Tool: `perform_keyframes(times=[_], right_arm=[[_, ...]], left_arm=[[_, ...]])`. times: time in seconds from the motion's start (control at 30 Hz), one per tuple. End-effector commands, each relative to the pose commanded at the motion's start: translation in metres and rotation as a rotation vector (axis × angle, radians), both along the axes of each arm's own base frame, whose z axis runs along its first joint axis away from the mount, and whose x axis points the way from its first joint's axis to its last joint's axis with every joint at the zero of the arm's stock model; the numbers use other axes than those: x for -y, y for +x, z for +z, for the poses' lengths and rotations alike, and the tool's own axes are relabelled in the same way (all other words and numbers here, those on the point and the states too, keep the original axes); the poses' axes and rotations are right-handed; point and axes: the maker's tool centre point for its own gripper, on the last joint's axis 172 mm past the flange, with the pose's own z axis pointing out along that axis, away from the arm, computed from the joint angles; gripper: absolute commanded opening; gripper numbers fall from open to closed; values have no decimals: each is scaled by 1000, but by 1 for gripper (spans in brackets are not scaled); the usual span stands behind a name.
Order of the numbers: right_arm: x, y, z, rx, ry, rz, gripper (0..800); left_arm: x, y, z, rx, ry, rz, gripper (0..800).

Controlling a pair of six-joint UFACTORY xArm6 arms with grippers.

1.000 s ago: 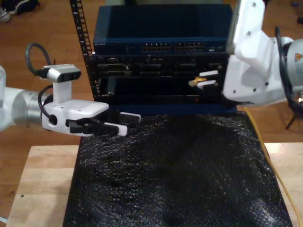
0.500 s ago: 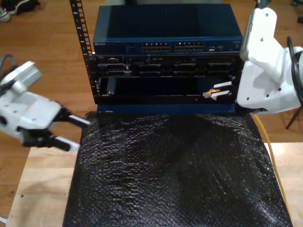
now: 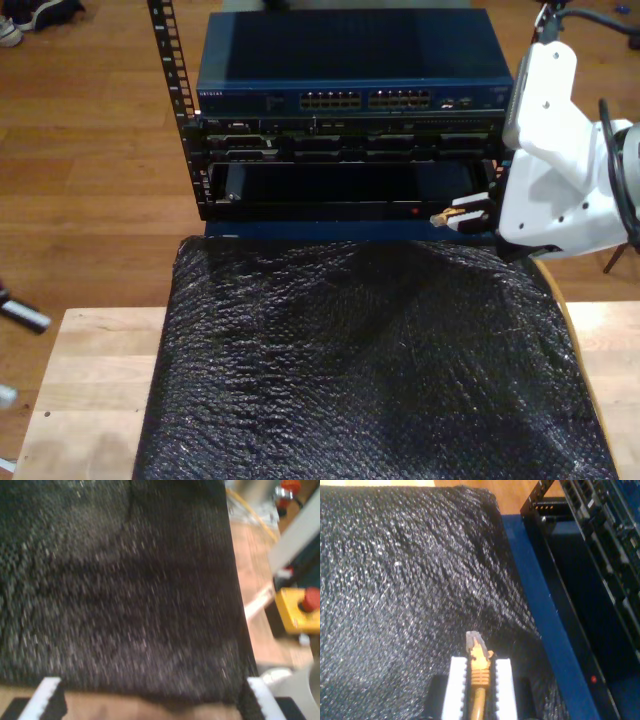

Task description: Grab the cable and plug it in

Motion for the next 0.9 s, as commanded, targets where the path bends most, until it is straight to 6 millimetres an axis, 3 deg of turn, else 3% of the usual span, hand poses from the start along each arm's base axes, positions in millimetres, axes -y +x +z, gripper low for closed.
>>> perform_keyframes(times=[0.2, 0.37, 0.53, 0.73, 0.9], right_arm=[[1, -1, -9, -18, -3, -3, 0], [2, -2, -15, -30, -4, -3, 0], [2, -2, -16, -33, -5, -3, 0], [3, -3, -17, -35, -5, -5, 0], [6, -3, -21, -43, -6, -10, 0]], left_arm=[[-35, -41, -6, 69, 44, -59, 799], [-53, -81, -16, 90, 47, -91, 799], [-50, -127, -31, 108, 35, -156, 799], [-46, -164, -63, 128, 24, -168, 798], [-27, -194, -91, 82, 11, -186, 799]])
